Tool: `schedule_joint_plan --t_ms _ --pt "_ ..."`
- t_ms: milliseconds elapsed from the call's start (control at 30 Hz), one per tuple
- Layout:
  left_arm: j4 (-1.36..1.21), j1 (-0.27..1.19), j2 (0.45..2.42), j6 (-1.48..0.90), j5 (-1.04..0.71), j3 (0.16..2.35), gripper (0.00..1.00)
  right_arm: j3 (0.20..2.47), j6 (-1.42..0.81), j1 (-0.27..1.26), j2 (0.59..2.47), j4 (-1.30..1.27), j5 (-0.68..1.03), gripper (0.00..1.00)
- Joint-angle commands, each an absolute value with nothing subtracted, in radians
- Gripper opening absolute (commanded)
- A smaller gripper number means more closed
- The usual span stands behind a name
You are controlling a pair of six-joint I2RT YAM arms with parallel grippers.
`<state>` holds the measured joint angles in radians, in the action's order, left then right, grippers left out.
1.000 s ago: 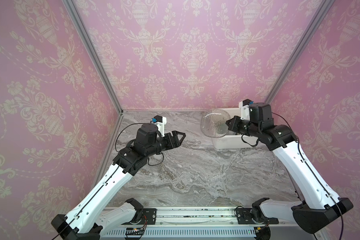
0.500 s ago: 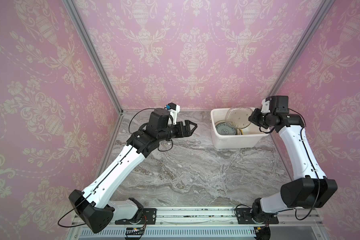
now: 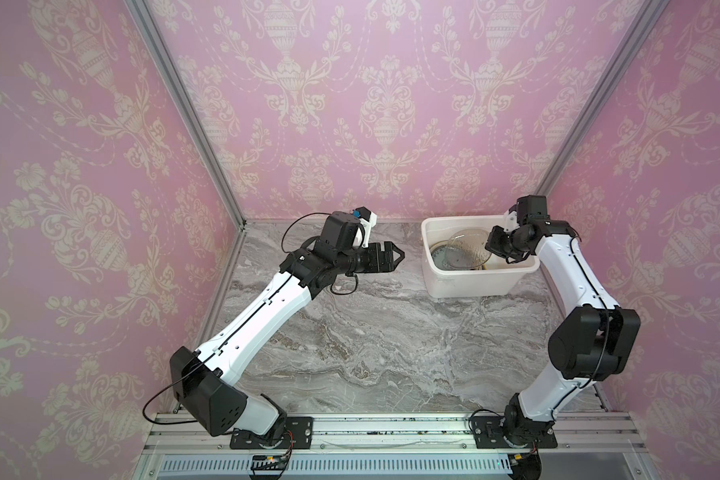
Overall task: Place the plates into the plastic bin on the countertop
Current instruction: 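Carry the glass plate into the bin with the right gripper while the left gripper releases, then lower the glass plate against the stacked plates and open the right gripper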
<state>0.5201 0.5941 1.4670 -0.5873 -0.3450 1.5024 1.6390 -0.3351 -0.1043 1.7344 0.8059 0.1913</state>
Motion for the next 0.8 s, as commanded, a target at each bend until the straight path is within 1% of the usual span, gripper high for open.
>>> schedule_joint_plan --t_ms 0,200,467,600,700,767 --pt "0.512 0.601 1.486 -0.563 -0.376 1.506 0.91 1.67 -0.293 -0.101 1.759 0.794 0.2 0.0" --pt "0.509 0.601 1.517 -0.567 -0.377 1.525 0.9 1.65 -0.287 -0.099 1.79 0.786 0.207 0.0" --pt "0.518 0.601 1.542 -0.565 -0.382 1.553 0.9 1.625 -0.281 -0.074 1.815 0.778 0.198 0.08" --pt "0.523 0.6 1.552 -0.562 -0.383 1.568 0.9 1.617 -0.278 -0.063 1.816 0.778 0.187 0.13" --pt "0.524 0.601 1.553 -0.562 -0.382 1.571 0.9 1.615 -0.279 -0.057 1.815 0.778 0.18 0.2" --pt "0.525 0.6 1.552 -0.56 -0.38 1.57 0.9 1.615 -0.281 -0.057 1.815 0.778 0.174 0.23"
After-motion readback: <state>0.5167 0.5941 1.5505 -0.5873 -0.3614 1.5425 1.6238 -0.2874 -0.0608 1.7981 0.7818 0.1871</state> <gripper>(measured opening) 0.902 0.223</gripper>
